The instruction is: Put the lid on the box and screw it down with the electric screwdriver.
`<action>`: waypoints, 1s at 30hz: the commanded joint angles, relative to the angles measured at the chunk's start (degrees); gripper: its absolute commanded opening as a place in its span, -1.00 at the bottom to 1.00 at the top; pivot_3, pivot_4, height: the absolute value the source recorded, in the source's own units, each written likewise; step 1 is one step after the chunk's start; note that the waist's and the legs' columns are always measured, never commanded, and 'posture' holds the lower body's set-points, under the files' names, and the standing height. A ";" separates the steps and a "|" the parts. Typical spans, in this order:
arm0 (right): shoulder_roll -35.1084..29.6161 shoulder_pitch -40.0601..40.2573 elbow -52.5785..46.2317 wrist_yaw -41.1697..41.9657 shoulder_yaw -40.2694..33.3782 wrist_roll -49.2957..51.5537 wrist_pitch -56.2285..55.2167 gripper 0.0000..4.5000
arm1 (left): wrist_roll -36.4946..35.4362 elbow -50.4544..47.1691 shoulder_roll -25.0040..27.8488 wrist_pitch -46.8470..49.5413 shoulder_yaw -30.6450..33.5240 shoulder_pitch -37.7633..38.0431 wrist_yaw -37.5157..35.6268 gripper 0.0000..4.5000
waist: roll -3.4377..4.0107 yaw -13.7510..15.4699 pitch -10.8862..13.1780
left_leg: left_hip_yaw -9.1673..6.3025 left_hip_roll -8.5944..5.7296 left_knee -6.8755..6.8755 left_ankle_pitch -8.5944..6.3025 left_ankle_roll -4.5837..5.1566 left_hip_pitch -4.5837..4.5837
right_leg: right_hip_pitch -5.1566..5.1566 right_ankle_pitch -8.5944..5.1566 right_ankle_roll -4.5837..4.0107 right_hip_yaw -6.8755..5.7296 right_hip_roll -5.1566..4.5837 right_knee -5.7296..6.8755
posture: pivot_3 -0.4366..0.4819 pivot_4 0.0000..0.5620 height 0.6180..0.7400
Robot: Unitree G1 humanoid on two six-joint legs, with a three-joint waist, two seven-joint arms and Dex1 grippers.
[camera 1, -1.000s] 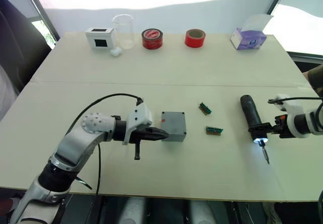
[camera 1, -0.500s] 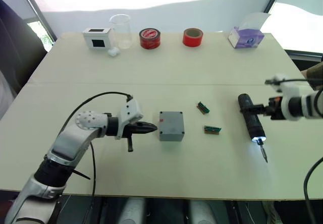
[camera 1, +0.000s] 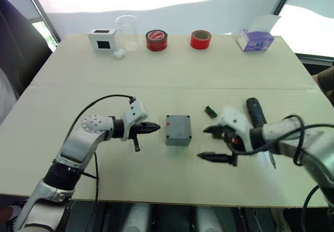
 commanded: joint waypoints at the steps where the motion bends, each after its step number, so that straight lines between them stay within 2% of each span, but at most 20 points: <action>1: 2.33 -1.01 -0.30 -1.26 2.33 -1.27 -1.62 0.99 | 1.82 0.09 -1.05 -2.06 -1.47 -1.47 0.18 -1.00 | 0.00 0.00 0.00 | -0.01 0.01 0.00 0.00 0.00 0.01 | 0.00 0.00 0.00 0.00 0.01 0.01 | -0.05 -0.47 1.00; 6: 5.66 -2.44 3.02 -2.19 7.44 -5.12 -3.86 0.99 | 5.44 5.72 -2.95 -5.97 -4.25 -4.73 -1.15 -1.00 | -0.01 0.07 0.00 | -0.03 0.02 -0.02 0.05 -0.09 0.11 | 0.08 0.00 0.00 -0.01 0.07 0.04 | -0.05 -0.47 1.00; 17: 10.19 -1.04 2.22 -3.99 7.13 -4.17 -2.71 0.99 | 7.09 9.54 -4.43 -8.80 -4.95 -7.00 -3.32 -1.00 | -0.01 -0.01 -0.01 | -0.02 0.01 -0.01 0.08 -0.13 0.12 | 0.08 0.00 0.00 -0.02 0.07 0.05 | -0.05 -0.47 1.00; 24: 13.09 -1.08 0.18 -4.66 5.90 -0.65 0.81 0.99 | 10.18 21.36 -8.35 -14.58 -5.33 -13.22 -4.20 -1.00 | -0.01 0.08 -0.01 | -0.03 0.00 0.01 0.08 -0.08 0.11 | 0.09 0.00 0.00 -0.03 0.08 0.08 | -0.05 -0.47 1.00; 26: 11.91 -0.78 -0.51 -4.69 5.14 -0.85 0.65 0.99 | 11.98 23.28 -7.32 -16.55 -5.27 -14.03 -4.28 -1.00 | -0.02 0.00 -0.01 | -0.03 -0.02 0.01 0.08 -0.08 0.11 | 0.09 0.00 0.00 -0.03 0.08 0.09 | -0.05 -0.47 1.00; 30: 9.17 2.54 -0.29 -2.76 -2.12 0.78 -2.20 0.99 | 12.54 20.69 -2.71 -16.58 -4.24 -12.86 -6.93 -1.00 | -0.02 -0.29 -0.01 | -0.02 0.00 -0.01 0.08 -0.09 0.12 | 0.05 0.00 0.00 -0.03 0.09 0.10 | -0.05 -0.47 1.00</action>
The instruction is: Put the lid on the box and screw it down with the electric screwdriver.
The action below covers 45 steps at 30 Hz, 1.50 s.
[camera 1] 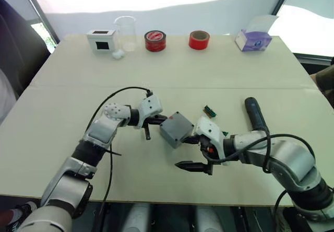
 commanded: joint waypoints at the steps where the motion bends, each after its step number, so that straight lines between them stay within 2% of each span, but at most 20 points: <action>1: -4.21 4.14 -1.43 3.25 -7.64 1.06 -4.40 0.99 | -0.03 -4.98 5.43 0.57 2.29 1.65 -3.00 -1.00 | 0.00 0.00 0.00 | 0.00 0.02 -0.01 0.00 0.00 0.00 | 0.00 0.00 0.00 0.00 0.02 0.00 | -0.05 -0.47 1.00; 3: -6.89 6.27 -0.05 5.32 -8.48 -0.48 -7.54 0.99 | -1.24 -9.62 8.19 3.08 2.89 4.28 -4.32 -1.00 | 0.00 0.04 0.00 | 0.00 0.02 -0.01 -0.02 0.04 0.00 | 0.00 0.00 0.00 0.01 0.02 -0.01 | -0.05 -0.47 1.00; 6: -7.68 4.70 4.50 5.07 -6.84 -4.62 -12.03 0.99 | -3.81 -17.99 10.71 7.67 3.35 9.71 -5.81 -1.00 | 0.02 -0.06 -0.01 | 0.01 0.02 -0.01 -0.07 0.12 0.01 | 0.03 0.00 0.00 0.02 0.01 -0.02 | -0.05 -0.47 1.00; 10: -4.36 1.35 10.95 3.99 -2.16 -10.30 -17.67 0.99 | -6.33 -23.97 9.12 12.93 3.82 13.51 -3.92 -1.00 | 0.01 0.27 -0.01 | 0.01 0.04 0.00 -0.07 0.11 0.08 | 0.07 0.00 0.00 0.04 0.01 0.02 | -0.05 -0.47 1.00; 16: -1.55 0.50 12.74 6.18 1.76 -12.55 -20.95 0.99 | -5.67 -22.81 4.98 14.43 2.77 12.92 0.04 -1.00 | 0.01 0.22 -0.01 | 0.02 0.02 0.01 0.03 -0.04 0.09 | 0.08 0.00 0.00 0.04 0.01 0.05 | -0.05 -0.47 1.00; 22: -0.16 0.89 10.78 7.12 1.79 -11.18 -19.23 0.99 | -3.45 -18.58 2.56 11.80 2.46 10.40 3.18 -1.00 | 0.01 0.30 -0.01 | 0.00 0.02 0.02 0.03 -0.02 0.10 | 0.08 0.00 0.00 0.03 0.03 0.08 | -0.05 -0.47 1.00; 26: 1.06 1.77 8.91 5.92 1.45 -10.85 -17.50 0.99 | -4.44 -16.59 0.35 11.38 3.22 8.52 3.76 -1.00 | 0.00 0.32 -0.01 | -0.01 0.02 0.02 0.05 -0.06 0.09 | 0.07 0.00 0.00 0.03 0.03 0.08 | -0.05 -0.47 1.00; 39: 1.30 2.35 8.30 3.89 -1.56 -11.42 -15.81 0.99 | -4.24 -15.59 1.44 10.79 3.73 8.07 2.48 -1.00 | 0.01 0.30 -0.01 | 0.00 0.02 0.02 0.06 -0.08 0.10 | 0.07 0.00 0.00 0.03 0.03 0.09 | -0.05 -0.47 1.00; 45: -2.93 3.57 5.55 4.72 -14.01 -5.08 -12.42 0.99 | -9.71 -20.31 6.48 15.43 9.84 8.92 0.28 -1.00 | 0.01 0.26 -0.01 | -0.01 0.03 0.02 0.04 -0.05 0.09 | 0.06 0.00 0.00 0.04 0.03 0.10 | -0.05 -0.47 1.00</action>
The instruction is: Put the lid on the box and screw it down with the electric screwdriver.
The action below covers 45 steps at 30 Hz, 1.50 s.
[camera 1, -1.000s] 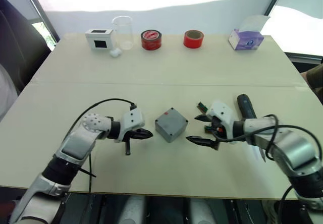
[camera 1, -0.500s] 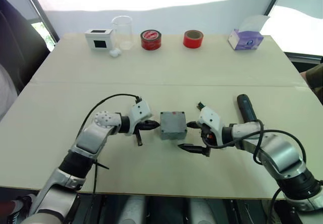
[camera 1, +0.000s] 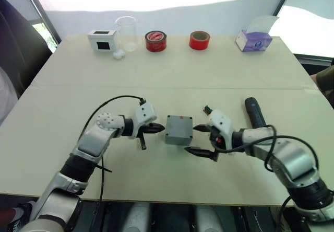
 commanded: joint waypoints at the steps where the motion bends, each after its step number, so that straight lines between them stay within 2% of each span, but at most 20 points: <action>1: -1.52 0.63 -3.53 -0.03 -7.57 4.41 2.25 0.99 | -4.95 -4.48 1.68 2.79 5.41 0.05 -1.22 -1.00 | 0.00 0.03 0.00 | 0.00 0.01 0.00 -0.01 0.02 0.01 | 0.00 0.00 0.00 0.00 0.00 -0.01 | -0.05 -0.47 1.00; 3: -0.80 0.73 -0.68 -1.96 -11.41 4.95 2.45 0.99 | -10.26 -7.79 1.79 7.09 8.97 -0.49 -1.78 -1.00 | 0.00 0.09 0.00 | -0.01 0.01 0.00 -0.05 0.09 0.02 | 0.04 0.00 0.00 0.00 0.00 -0.02 | -0.05 -0.47 1.00; 6: 1.52 0.14 6.75 -5.13 -10.81 1.17 -1.68 0.99 | -15.66 -12.40 1.41 11.59 10.81 -0.97 -1.93 -1.00 | -0.06 0.03 -0.03 | -0.01 0.00 0.01 -0.05 0.08 0.03 | 0.07 0.00 0.00 0.00 -0.02 -0.02 | -0.05 -0.47 1.00; 10: 4.04 -1.14 17.43 -5.25 -6.48 -4.69 -10.38 0.99 | -15.82 -14.40 2.51 12.04 8.90 -1.29 -2.16 -1.00 | -0.05 -0.15 -0.04 | 0.03 0.00 -0.01 0.06 -0.09 0.07 | 0.07 0.00 0.00 0.02 0.00 -0.01 | -0.05 -0.47 1.00; 13: 5.73 -2.92 21.92 -4.74 -5.15 -6.28 -13.65 0.99 | -15.54 -14.53 2.28 12.09 8.17 -1.54 -1.59 -1.00 | -0.04 -0.38 -0.03 | 0.06 0.00 -0.03 0.06 -0.09 0.08 | 0.06 0.00 0.00 0.03 0.01 -0.01 | -0.05 -0.47 1.00; 16: 7.19 -4.80 25.84 -4.75 -3.85 -8.30 -17.01 0.70 | -15.11 -14.36 2.18 11.70 7.36 -1.57 -0.95 -1.00 | -0.04 -0.43 -0.03 | 0.06 0.00 -0.03 0.07 -0.11 0.08 | 0.06 0.00 0.00 0.03 0.01 -0.01 | -0.05 -0.47 1.00; 20: 8.04 -6.11 28.10 -4.79 -3.40 -9.61 -18.81 0.08 | -14.49 -14.71 2.59 11.24 6.56 -0.91 -0.44 -1.00 | -0.04 -0.19 -0.03 | 0.05 0.00 -0.03 0.09 -0.16 0.08 | 0.07 0.00 0.00 0.03 0.01 -0.01 | -0.05 -0.47 1.00; 37: 10.47 -7.94 31.66 -5.65 -3.13 -12.59 -21.59 0.08 | -14.13 -14.53 2.53 10.34 5.34 -0.22 0.18 -1.00 | -0.04 -0.19 -0.03 | 0.06 0.00 -0.03 0.10 -0.18 0.08 | 0.07 0.00 0.00 0.03 0.01 -0.01 | -0.05 -0.47 1.00; 38: 10.62 -8.06 32.06 -5.73 -3.06 -12.81 -21.86 -0.14 | -14.11 -14.49 2.51 10.25 5.32 -0.22 0.20 -1.00 | -0.04 -0.23 -0.03 | 0.06 0.00 -0.03 0.11 -0.18 0.08 | 0.07 0.00 0.00 0.03 0.01 -0.01 | -0.05 -0.47 1.00; 39: 10.73 -8.15 32.35 -5.78 -3.01 -12.98 -22.06 -0.21 | -14.09 -14.46 2.50 10.18 5.31 -0.22 0.22 -1.00 | -0.04 -0.26 -0.03 | 0.06 0.00 -0.03 0.11 -0.19 0.08 | 0.07 0.00 0.00 0.03 0.01 -0.01 | -0.05 -0.47 1.00; 40: 10.89 -8.29 32.73 -5.87 -3.00 -13.16 -22.29 -0.38 | -13.98 -14.42 2.44 10.07 5.23 -0.22 0.30 -1.00 | -0.04 -0.27 -0.03 | 0.06 0.00 -0.03 0.11 -0.19 0.08 | 0.07 0.00 0.00 0.03 0.01 -0.01 | -0.05 -0.47 1.00; 43: 11.51 -8.74 33.43 -6.16 -3.32 -13.47 -22.85 -0.98 | -13.76 -14.30 2.42 9.88 5.09 -0.09 0.42 -1.00 | -0.04 -0.35 -0.03 | 0.06 0.00 -0.03 0.11 -0.19 0.08 | 0.07 0.00 0.00 0.03 0.01 -0.01 | -0.05 -0.47 1.00; 45: 11.58 -8.82 33.62 -6.08 -3.41 -13.60 -23.09 -0.98 | -13.63 -14.35 2.50 9.75 4.95 0.13 0.47 -1.00 | -0.04 -0.40 -0.03 | 0.05 0.00 -0.03 0.11 -0.20 0.10 | 0.08 0.00 0.00 0.03 0.01 -0.01 | -0.05 -0.47 1.00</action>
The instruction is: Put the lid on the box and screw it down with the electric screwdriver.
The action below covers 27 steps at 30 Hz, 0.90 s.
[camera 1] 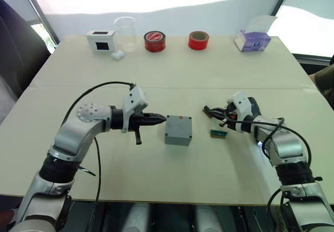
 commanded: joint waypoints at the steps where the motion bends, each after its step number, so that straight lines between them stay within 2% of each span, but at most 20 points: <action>1: 0.31 -0.91 -0.27 -0.09 -0.73 -0.28 -1.14 -0.98 | 0.08 -1.05 0.35 -1.20 -0.03 0.45 0.03 -1.00 | 0.00 0.03 0.00 | 0.00 0.00 0.00 0.00 0.00 0.00 | 0.00 0.00 0.00 0.00 0.00 0.00 | -0.05 -0.47 1.00; 16: -0.74 -0.62 -0.74 0.26 -0.79 -1.69 -0.67 -0.98 | 0.42 -0.71 0.08 -2.21 -0.38 0.80 0.43 -1.00 | 0.00 0.06 0.00 | 0.00 0.00 0.00 0.00 -0.01 0.00 | 0.00 0.00 0.00 0.00 0.00 0.00 | -0.05 -0.47 1.00; 19: -0.96 -0.85 -0.57 -0.01 -1.32 -1.89 -0.87 -0.66 | 0.59 -0.46 -0.14 -2.46 -0.64 0.81 0.55 -1.00 | 0.00 0.08 0.00 | 0.00 0.00 0.00 0.00 -0.01 0.00 | 0.00 0.00 0.00 0.00 0.00 0.00 | -0.05 -0.47 1.00; 21: -0.92 -1.22 -0.63 0.26 -1.74 -1.55 -0.76 -0.33 | 0.64 -0.34 -0.29 -2.55 -0.78 0.81 0.65 -1.00 | 0.00 0.09 0.00 | 0.00 0.00 0.00 0.00 -0.01 0.00 | 0.00 0.00 0.00 0.00 0.00 0.00 | -0.05 -0.47 1.00; 27: 0.33 -1.97 -1.60 0.34 -2.02 -0.36 0.71 -0.33 | 0.83 0.08 -0.36 -2.85 -1.16 0.65 0.97 -1.00 | 0.00 0.00 0.00 | 0.00 0.00 -0.01 0.00 -0.01 0.00 | -0.01 0.00 0.00 0.00 0.00 0.00 | -0.05 -0.47 1.00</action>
